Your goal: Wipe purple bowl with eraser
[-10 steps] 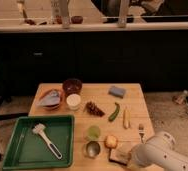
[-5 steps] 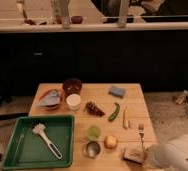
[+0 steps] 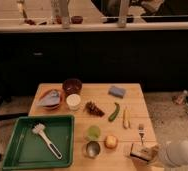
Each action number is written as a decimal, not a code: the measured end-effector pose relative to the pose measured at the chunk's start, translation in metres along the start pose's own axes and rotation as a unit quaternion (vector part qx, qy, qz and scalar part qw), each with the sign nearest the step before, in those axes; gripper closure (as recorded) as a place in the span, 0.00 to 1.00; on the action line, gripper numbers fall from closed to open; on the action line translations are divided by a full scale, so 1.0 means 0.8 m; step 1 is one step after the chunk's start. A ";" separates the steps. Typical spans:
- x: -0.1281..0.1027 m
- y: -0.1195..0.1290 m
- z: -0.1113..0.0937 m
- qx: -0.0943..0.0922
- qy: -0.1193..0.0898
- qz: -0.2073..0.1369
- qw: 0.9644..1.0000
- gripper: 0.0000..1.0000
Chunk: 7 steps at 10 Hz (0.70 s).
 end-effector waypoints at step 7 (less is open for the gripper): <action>-0.138 -0.027 -0.050 0.033 -0.014 -0.057 0.998 1.00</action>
